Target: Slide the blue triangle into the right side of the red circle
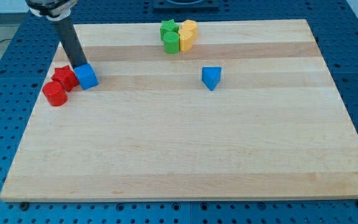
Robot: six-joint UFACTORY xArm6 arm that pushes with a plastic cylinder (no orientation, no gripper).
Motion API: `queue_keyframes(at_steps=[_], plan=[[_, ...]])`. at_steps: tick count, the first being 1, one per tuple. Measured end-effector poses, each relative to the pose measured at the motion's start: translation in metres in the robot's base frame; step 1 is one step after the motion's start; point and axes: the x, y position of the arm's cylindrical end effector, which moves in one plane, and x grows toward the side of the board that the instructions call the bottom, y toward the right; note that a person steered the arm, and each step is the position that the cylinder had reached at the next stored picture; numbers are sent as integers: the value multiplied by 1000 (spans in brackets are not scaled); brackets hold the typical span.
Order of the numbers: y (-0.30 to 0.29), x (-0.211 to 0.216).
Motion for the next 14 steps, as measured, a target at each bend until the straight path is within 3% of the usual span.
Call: queue_keyframes(at_steps=[1, 2, 5, 6, 9, 11, 13, 14], plan=[[3, -8], [60, -12], [333, -4], [347, 18], [164, 51], [88, 61], [148, 90], [142, 111]])
